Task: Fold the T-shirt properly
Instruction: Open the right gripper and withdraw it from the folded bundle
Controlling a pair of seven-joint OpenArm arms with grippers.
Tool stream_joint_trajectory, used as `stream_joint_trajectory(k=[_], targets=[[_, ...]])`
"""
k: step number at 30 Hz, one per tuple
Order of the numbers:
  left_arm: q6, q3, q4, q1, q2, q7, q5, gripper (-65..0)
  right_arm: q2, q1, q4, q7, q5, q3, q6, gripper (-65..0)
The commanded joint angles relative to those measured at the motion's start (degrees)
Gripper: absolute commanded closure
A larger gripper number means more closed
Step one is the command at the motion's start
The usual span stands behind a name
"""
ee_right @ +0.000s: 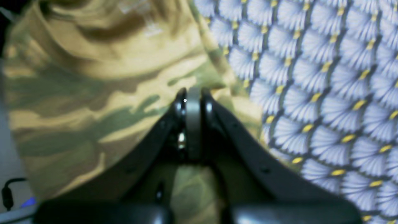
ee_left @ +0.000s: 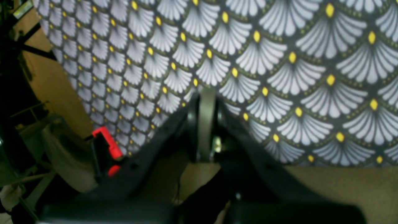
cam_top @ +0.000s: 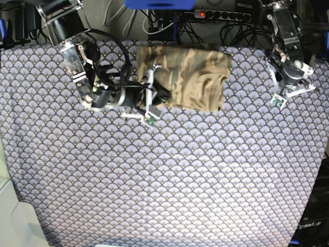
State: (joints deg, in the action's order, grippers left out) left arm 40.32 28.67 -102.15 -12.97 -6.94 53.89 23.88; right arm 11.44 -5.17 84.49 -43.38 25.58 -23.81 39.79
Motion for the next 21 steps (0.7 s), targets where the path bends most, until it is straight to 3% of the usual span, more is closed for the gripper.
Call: stream_joint_trajectory(k=[1,6,9,14,21], targets=[[-0.32,0.13,-0.93,0.44,-0.58,-0.48,0.25,-0.5,0.73,-0.85,-0.31,0.78,0.04,0.12,0.21,0.0],[-0.32,0.04,-1.37,0.44,0.04,-0.48,0.17,-0.5,2.76,-0.94,3.03,0.43,0.13,0.30,0.21,0.0],[-0.32,0.39,-2.51,0.36,0.83,-0.04,0.52,-0.5,4.07,-0.06,14.63,-5.55,0.22,2.58,0.21,0.0],[-0.32,0.04,-6.73,-1.75,3.55,0.13,0.69,-0.4,3.28,0.99,28.52,-14.95,0.22,8.82,0.21,0.0],[-0.32,-7.70,-9.90,-8.52,4.79,-0.48,0.69,0.0,4.34,2.84,28.61,-17.50,0.22,14.27,0.21,0.0]])
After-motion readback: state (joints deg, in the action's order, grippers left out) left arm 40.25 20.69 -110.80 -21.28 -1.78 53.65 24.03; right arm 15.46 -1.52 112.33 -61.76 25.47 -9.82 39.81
